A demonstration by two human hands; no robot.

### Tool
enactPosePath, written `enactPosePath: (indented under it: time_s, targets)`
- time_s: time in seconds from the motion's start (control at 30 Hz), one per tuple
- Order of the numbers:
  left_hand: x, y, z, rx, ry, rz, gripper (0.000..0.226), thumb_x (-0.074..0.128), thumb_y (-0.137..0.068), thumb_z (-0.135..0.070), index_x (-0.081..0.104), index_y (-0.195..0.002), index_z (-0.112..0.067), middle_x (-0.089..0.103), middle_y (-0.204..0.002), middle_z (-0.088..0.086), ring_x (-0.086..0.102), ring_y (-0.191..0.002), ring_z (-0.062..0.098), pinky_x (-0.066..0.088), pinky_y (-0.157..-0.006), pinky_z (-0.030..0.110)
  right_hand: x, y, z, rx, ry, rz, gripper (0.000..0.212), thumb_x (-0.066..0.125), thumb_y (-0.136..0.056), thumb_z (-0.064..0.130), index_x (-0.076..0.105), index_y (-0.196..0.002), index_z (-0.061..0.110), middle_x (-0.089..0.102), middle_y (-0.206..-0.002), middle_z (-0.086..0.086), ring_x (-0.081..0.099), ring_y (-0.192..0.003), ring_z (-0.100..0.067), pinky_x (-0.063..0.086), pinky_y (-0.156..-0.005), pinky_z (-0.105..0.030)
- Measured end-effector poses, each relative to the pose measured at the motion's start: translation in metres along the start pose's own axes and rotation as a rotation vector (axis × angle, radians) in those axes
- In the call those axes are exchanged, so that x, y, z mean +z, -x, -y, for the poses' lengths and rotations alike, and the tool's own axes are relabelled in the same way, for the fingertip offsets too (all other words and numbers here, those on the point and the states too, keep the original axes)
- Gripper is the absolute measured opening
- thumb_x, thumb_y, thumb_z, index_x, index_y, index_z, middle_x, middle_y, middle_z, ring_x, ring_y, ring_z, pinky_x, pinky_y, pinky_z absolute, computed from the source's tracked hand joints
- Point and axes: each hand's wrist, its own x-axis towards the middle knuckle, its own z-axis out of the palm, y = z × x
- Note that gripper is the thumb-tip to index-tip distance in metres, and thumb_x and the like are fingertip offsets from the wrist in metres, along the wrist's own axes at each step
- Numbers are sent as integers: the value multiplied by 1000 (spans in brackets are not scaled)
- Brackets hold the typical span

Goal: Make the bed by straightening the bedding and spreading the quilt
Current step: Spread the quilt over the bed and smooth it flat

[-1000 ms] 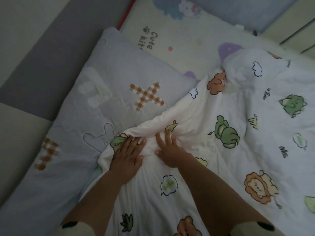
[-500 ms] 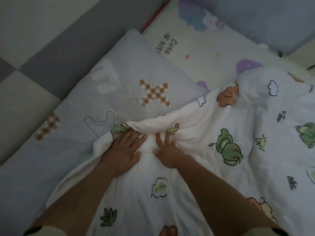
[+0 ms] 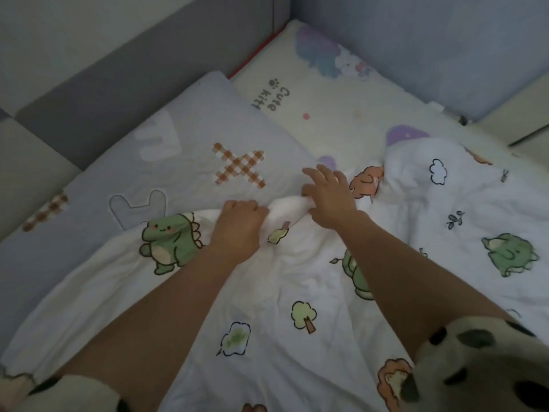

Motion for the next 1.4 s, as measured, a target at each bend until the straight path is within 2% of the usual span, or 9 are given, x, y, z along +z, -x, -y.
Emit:
enactPosePath:
  time_s: [0.13,0.23,0.47,0.7,1.03,1.13,1.23,1.3,1.4]
  targets:
    - [3,24,-29,163,158,137,47,45,-81,-52,66,-106,-18,54,-99,1,51,-95,20,34,-78,31,11,45,-13,-49,-24,123,18,61,-76,14,62,-93,15,66,-97,-10,60,-100,-31,34,-92,-33]
    - [8,19,-52,63,243,191,53,39,-93,-54,68,-88,-10,51,-100,3,49,-93,19,41,-74,33,16,86,-7,17,-39,273,10,59,-83,25,55,-91,20,64,-100,-8,59,-96,-28,29,-70,-26]
    - [38,23,-75,-66,202,487,50,62,-84,-31,40,-125,-13,53,-118,8,56,-104,27,43,-77,34,26,123,5,-49,-172,800,26,66,-83,26,63,-102,9,60,-114,-9,55,-103,-24,41,-82,-27]
    - [43,39,-89,43,155,568,5,53,-87,-20,49,-88,-18,60,-108,8,58,-96,25,39,-71,28,41,83,-40,252,-193,121,22,42,-94,22,55,-110,12,58,-108,-8,59,-98,-29,44,-87,-42]
    - [49,31,-96,-23,388,662,43,71,-71,-17,43,-104,-18,57,-111,8,52,-86,21,43,-71,29,78,105,-61,586,92,435,86,45,-88,17,-15,-150,19,62,-107,-13,61,-101,-32,31,-107,-51]
    - [46,27,-99,-142,638,718,76,74,-74,-39,36,-138,-22,49,-134,-2,50,-117,22,42,-93,31,91,121,-72,735,-73,480,58,36,-90,30,29,-146,16,62,-112,-14,59,-106,-35,43,-92,-50]
    - [44,17,-102,-195,731,698,42,63,-81,-57,61,-99,-19,59,-107,-3,56,-99,19,38,-79,30,82,130,-73,663,-7,522,31,43,-94,14,57,-121,8,59,-121,-10,56,-113,-29,49,-84,-43]
    - [43,11,-100,-136,589,568,32,65,-82,-47,51,-74,-20,61,-96,6,53,-83,19,38,-69,28,76,129,-76,658,-72,349,26,42,-95,10,59,-115,6,60,-119,-12,58,-111,-28,48,-86,-37]
    - [32,-2,-94,-53,249,225,27,65,-82,-37,55,-88,-13,50,-103,9,47,-104,25,44,-75,33,61,112,-86,758,-338,-44,20,42,-97,14,57,-106,4,62,-110,-18,60,-104,-35,46,-85,-36]
